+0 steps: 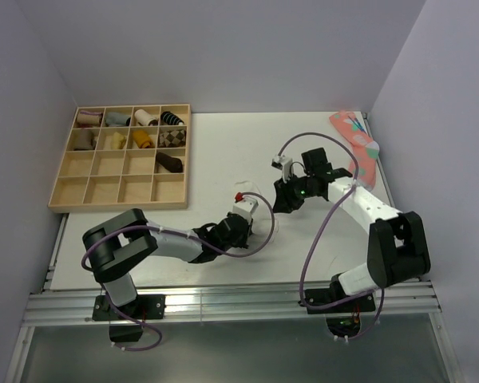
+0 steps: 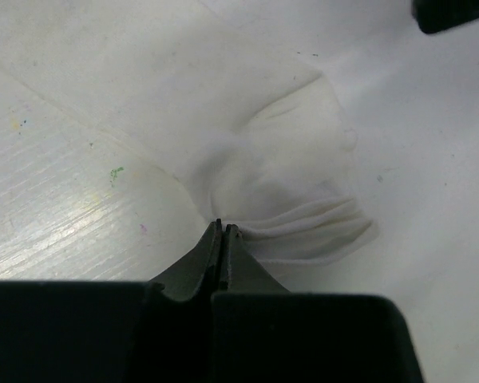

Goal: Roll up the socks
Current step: Roll the sock at the center of the board.

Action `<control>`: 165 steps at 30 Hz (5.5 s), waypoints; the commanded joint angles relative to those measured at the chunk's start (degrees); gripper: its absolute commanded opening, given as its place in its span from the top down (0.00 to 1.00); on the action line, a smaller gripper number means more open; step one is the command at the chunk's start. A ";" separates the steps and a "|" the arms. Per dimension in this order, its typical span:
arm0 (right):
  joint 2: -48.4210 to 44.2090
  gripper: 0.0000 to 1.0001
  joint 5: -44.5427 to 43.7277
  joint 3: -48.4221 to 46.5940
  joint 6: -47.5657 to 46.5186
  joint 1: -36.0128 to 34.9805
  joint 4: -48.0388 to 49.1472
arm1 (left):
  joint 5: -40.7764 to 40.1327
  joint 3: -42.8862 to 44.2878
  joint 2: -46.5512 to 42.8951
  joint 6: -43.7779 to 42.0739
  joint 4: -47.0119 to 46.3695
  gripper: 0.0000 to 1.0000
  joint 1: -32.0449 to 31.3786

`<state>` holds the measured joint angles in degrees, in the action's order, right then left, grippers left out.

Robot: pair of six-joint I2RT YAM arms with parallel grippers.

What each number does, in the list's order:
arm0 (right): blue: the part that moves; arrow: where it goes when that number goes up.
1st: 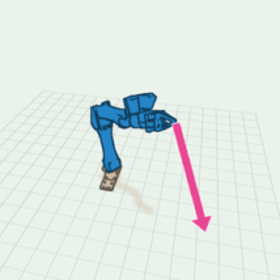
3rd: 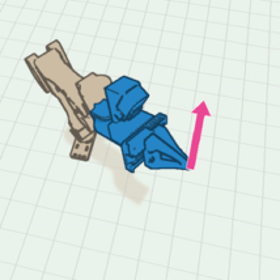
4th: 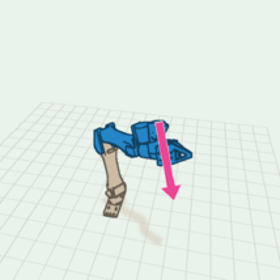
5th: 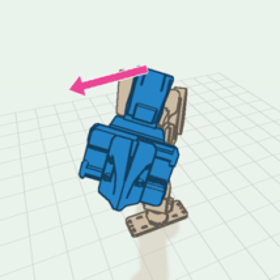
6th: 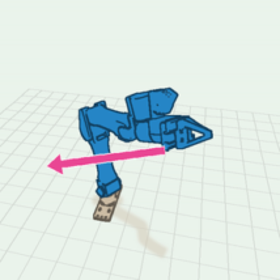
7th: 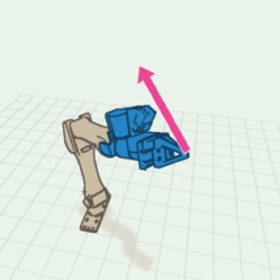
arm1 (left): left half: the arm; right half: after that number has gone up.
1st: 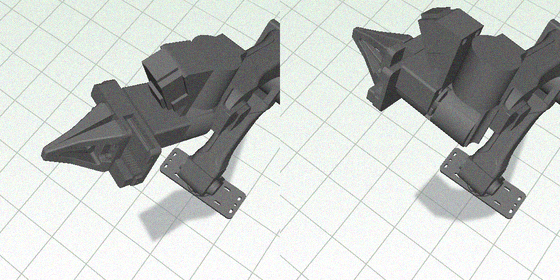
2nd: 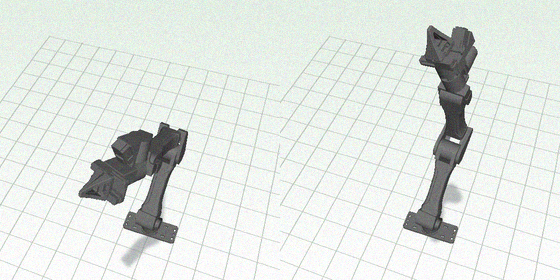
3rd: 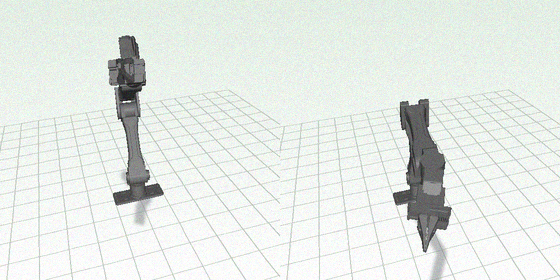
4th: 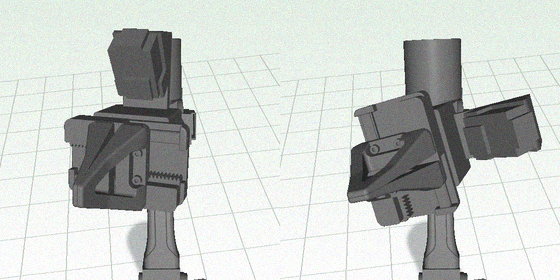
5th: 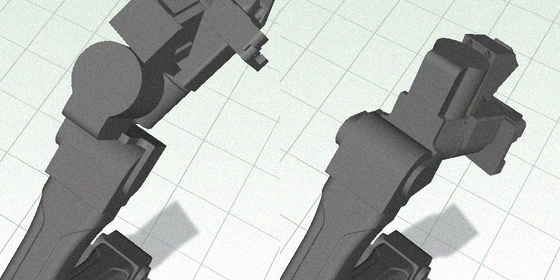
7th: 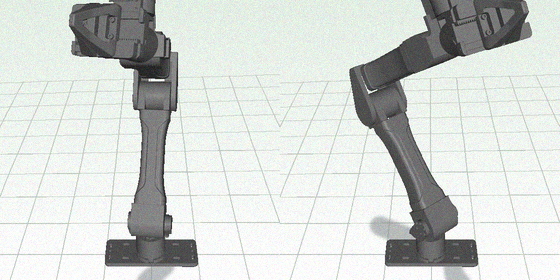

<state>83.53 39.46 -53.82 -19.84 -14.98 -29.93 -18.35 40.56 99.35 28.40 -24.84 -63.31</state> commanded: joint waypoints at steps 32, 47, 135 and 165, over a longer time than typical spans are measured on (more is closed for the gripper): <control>6.20 0.43 -6.15 4.43 -9.70 -11.21 -0.21 | 1.47 3.74 3.83 2.27 6.47 1.00 -0.50; 7.00 0.50 -6.68 3.64 -11.98 -10.94 -3.82 | 0.60 4.09 4.27 2.97 6.47 1.00 -0.50; 28.01 0.96 -17.23 -14.20 0.32 -6.99 -19.55 | 3.32 -4.26 5.68 -4.06 -23.33 0.54 0.20; 18.36 0.69 -21.71 -9.20 4.72 -6.90 -9.97 | 2.88 4.26 4.71 16.24 6.55 1.00 -1.64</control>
<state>104.99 23.73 -64.38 -15.20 -22.55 -47.59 -17.41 43.70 104.81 40.86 -29.98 -63.94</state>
